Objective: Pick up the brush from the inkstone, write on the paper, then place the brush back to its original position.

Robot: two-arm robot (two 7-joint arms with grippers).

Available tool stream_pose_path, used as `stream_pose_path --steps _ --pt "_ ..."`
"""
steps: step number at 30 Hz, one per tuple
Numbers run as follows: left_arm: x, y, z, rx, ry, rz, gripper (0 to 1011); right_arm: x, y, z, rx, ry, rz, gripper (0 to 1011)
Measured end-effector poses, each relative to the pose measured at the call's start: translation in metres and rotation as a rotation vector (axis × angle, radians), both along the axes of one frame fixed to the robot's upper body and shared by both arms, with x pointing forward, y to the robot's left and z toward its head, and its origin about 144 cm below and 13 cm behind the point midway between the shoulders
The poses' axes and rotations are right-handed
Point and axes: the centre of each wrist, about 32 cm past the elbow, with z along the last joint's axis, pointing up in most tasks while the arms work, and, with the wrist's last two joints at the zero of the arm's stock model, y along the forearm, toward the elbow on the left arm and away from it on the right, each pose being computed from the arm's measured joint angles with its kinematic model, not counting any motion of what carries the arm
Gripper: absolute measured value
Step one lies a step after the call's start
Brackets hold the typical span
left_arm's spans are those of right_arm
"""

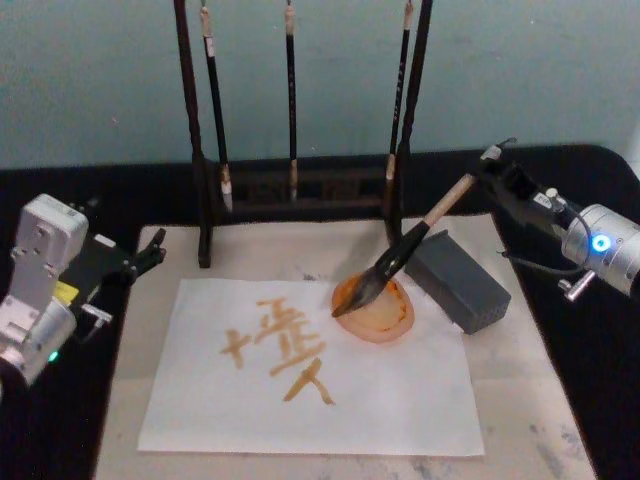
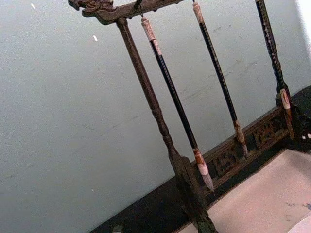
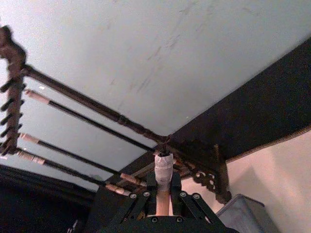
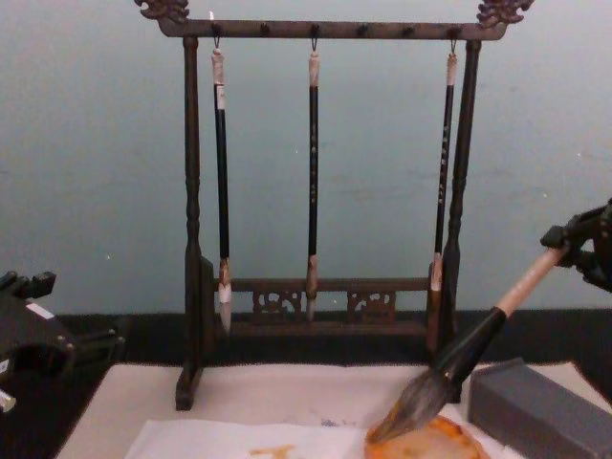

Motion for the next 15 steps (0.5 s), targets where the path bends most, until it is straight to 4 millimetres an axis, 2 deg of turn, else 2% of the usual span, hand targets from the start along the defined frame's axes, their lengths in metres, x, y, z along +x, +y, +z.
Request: stream_pose_path --steps 15 --pt "0.000 0.000 0.000 0.000 0.000 0.000 1010 0.020 -0.010 -0.018 0.047 0.089 -0.059 172"
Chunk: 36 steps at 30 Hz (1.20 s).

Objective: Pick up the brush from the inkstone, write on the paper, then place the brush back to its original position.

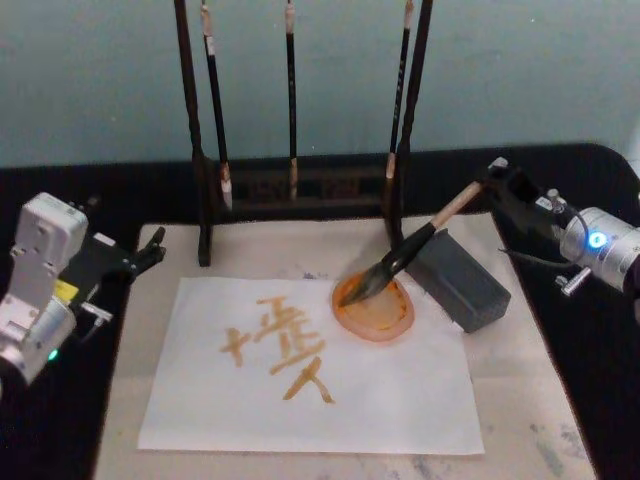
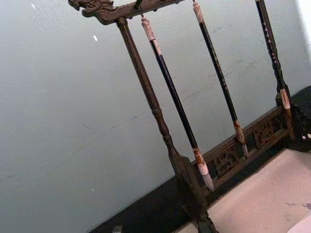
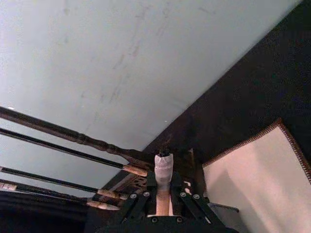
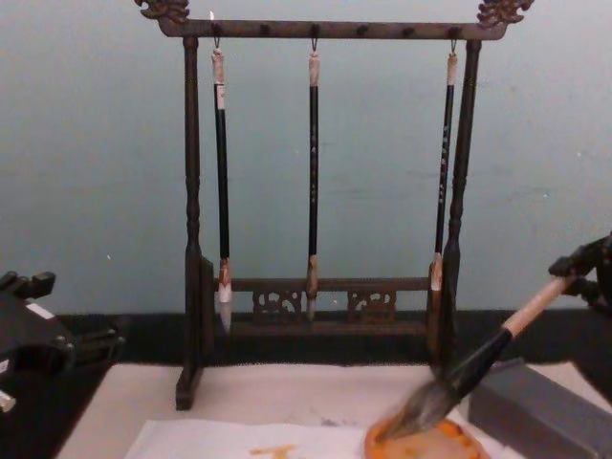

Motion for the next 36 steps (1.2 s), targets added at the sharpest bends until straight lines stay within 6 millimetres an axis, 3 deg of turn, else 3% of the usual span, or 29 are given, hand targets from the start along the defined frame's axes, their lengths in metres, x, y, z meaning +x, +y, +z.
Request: stream_pose_path --steps 36 --pt "0.000 0.000 0.000 0.000 0.000 0.000 1010 0.013 -0.005 -0.013 -0.008 0.053 -0.014 172"
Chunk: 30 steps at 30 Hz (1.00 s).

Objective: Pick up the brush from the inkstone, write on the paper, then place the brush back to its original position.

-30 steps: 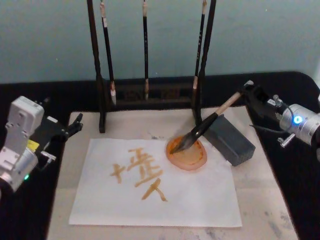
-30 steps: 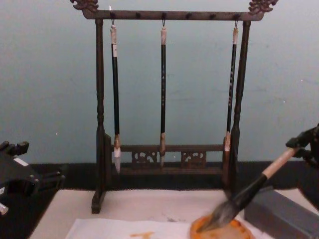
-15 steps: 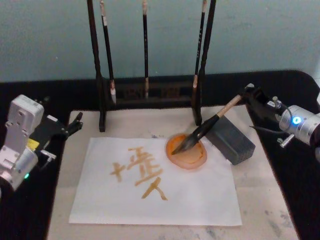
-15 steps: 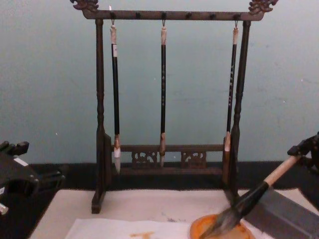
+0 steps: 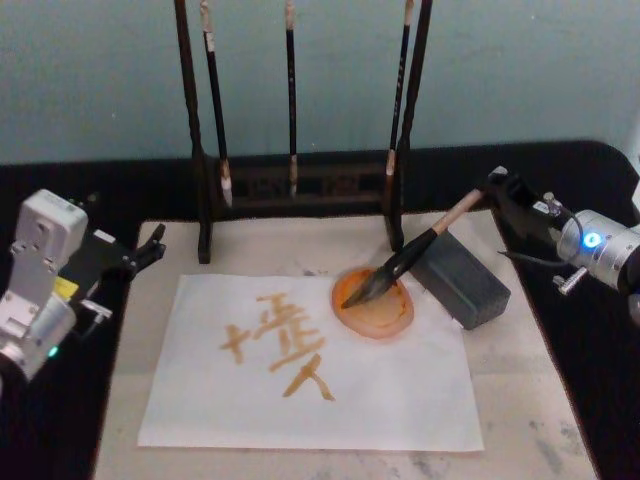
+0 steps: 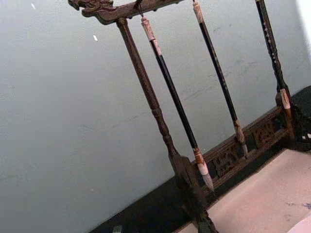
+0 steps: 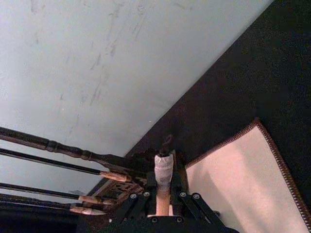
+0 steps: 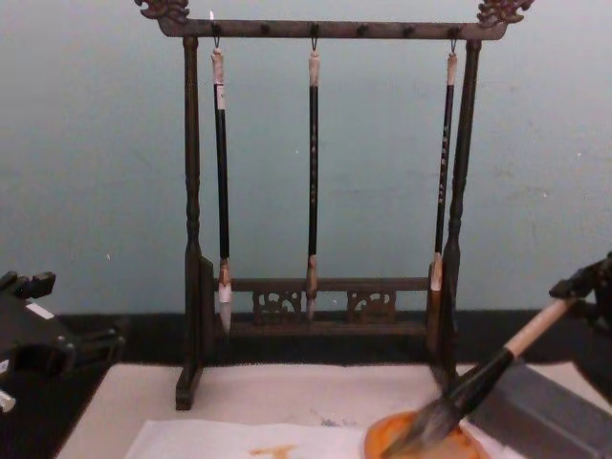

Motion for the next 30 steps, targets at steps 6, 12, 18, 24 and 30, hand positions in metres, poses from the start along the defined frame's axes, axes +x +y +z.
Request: stream_pose_path --steps 6,12,18,24,30 --pt "0.0000 0.0000 0.0000 0.000 0.000 0.000 1010 -0.0003 0.0000 0.0000 0.001 -0.001 0.000 273" --pt "0.0000 0.0000 0.0000 0.000 0.000 0.000 1010 -0.0004 0.0001 0.0001 0.002 -0.001 0.000 467" --pt "0.0000 0.0000 0.0000 0.000 0.000 0.000 1010 -0.0005 0.0001 0.0001 0.002 -0.001 0.000 667" --pt "0.0000 0.0000 0.0000 0.000 0.000 0.000 1010 -0.0006 0.0000 0.0000 0.002 -0.001 0.001 839" --pt "0.0000 0.0000 0.0000 0.000 0.000 0.000 1009 -0.0007 0.0000 0.0000 0.002 -0.001 0.001 987"
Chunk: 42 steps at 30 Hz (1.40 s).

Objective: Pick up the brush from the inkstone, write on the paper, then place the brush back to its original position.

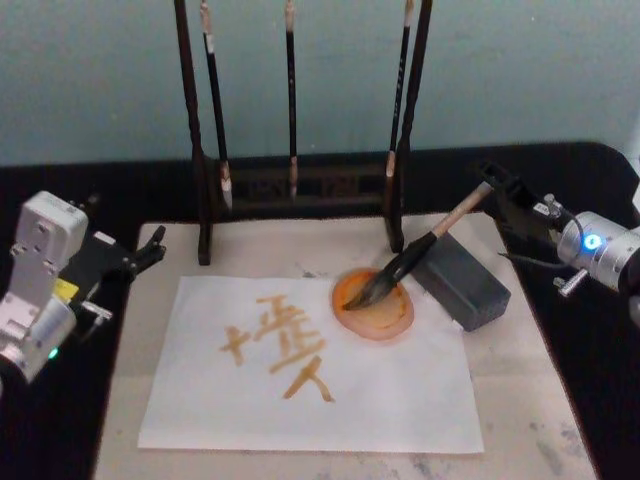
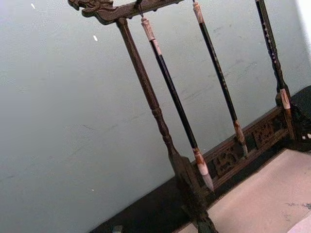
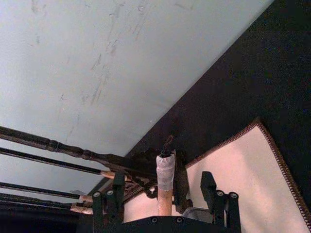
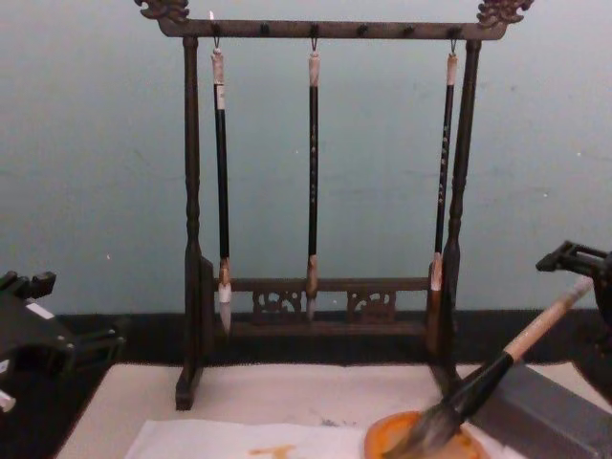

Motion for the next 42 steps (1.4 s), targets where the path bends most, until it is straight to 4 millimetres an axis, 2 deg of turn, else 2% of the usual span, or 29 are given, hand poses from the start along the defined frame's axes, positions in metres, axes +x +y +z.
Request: stream_pose_path --steps 9,13,15,19,20,25,29,34,42 --pt "0.000 0.000 0.000 0.000 0.000 0.000 1010 -0.005 -0.001 0.004 -0.014 0.001 0.001 1000" --pt "0.000 0.000 0.000 0.000 0.000 0.000 1010 -0.018 -0.001 0.012 -0.058 -0.017 0.006 1000" --pt "0.000 0.000 0.000 0.000 0.000 0.000 1009 -0.034 0.001 0.018 -0.151 -0.079 -0.005 1000" --pt "0.000 0.000 0.000 0.000 0.000 0.000 1009 -0.048 0.005 0.020 -0.256 -0.168 -0.027 1000" --pt "0.000 0.000 0.000 0.000 0.000 0.000 1010 -0.064 0.011 0.018 -0.405 -0.305 -0.053 1000" --pt "0.000 0.000 0.000 0.000 0.000 0.000 1010 -0.095 0.024 0.003 -0.707 -0.600 -0.095 1000" --pt "0.000 0.000 0.000 0.000 0.000 0.000 1010 -0.108 0.031 -0.011 -0.826 -0.722 -0.099 1000" --pt "0.000 0.000 0.000 0.000 0.000 0.000 1010 -0.116 0.037 -0.028 -0.884 -0.762 -0.072 1000" --pt "0.000 0.000 0.000 0.000 0.000 0.000 1010 -0.117 0.043 -0.046 -0.896 -0.727 -0.040 1000"
